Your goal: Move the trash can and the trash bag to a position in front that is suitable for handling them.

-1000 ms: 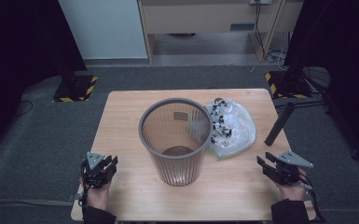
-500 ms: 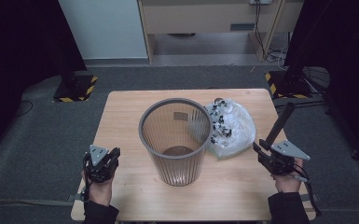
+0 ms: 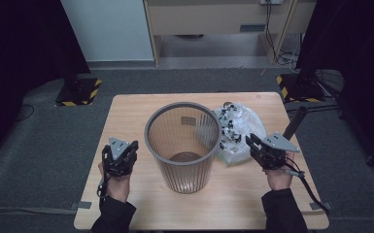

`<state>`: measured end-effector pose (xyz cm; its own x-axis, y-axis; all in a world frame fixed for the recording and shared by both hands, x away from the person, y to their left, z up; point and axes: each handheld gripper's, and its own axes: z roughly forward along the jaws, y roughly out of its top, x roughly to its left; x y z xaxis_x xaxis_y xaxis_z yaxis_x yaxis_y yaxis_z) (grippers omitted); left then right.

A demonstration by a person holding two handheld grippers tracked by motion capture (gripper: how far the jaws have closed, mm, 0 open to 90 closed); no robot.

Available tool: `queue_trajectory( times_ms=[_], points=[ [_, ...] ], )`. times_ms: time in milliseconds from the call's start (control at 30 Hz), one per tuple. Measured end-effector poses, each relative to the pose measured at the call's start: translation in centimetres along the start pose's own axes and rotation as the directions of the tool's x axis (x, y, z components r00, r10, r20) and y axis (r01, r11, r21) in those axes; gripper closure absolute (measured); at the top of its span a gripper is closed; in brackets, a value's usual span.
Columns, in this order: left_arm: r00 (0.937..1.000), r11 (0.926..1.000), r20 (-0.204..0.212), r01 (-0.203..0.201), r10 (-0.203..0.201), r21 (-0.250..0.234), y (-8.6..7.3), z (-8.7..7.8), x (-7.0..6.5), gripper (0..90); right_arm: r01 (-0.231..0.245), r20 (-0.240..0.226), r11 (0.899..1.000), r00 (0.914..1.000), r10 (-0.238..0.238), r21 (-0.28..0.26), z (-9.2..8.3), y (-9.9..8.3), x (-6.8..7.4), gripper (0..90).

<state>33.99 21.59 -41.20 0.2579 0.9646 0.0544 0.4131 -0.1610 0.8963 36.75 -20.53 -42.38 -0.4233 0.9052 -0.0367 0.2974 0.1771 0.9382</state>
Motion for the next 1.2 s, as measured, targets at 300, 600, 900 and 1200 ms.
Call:
queue_trajectory(
  times_ms=[300, 600, 900, 1200],
  points=[
    [0.9986, 0.9996, 0.044, -0.028, 0.028, -0.004, 0.5, 1.1, -1.8, 89.6, -0.007, -0.043, 1.0, 0.9991, 0.006, -0.009, 3.0, 1.2, 2.9, 77.1],
    [0.9958, 0.9991, 0.082, -0.041, 0.042, -0.014, 0.4, 1.4, -2.6, 89.9, -0.006, -0.094, 1.0, 0.9956, 0.004, -0.019, 4.4, 1.4, 5.4, 77.6],
    [0.9946, 0.9985, 0.089, -0.053, 0.054, -0.013, 0.5, 1.3, -2.8, 89.9, 0.012, -0.119, 0.999, 0.9927, -0.017, -0.043, 4.0, 1.7, 6.5, 79.6],
    [0.9936, 0.9986, 0.1, -0.051, 0.052, -0.012, 0.5, 1.4, -3.3, 90.0, 0.05, -0.124, 0.998, 0.9908, -0.054, -0.037, 3.1, 1.6, 6.3, 82.0]
  ],
)
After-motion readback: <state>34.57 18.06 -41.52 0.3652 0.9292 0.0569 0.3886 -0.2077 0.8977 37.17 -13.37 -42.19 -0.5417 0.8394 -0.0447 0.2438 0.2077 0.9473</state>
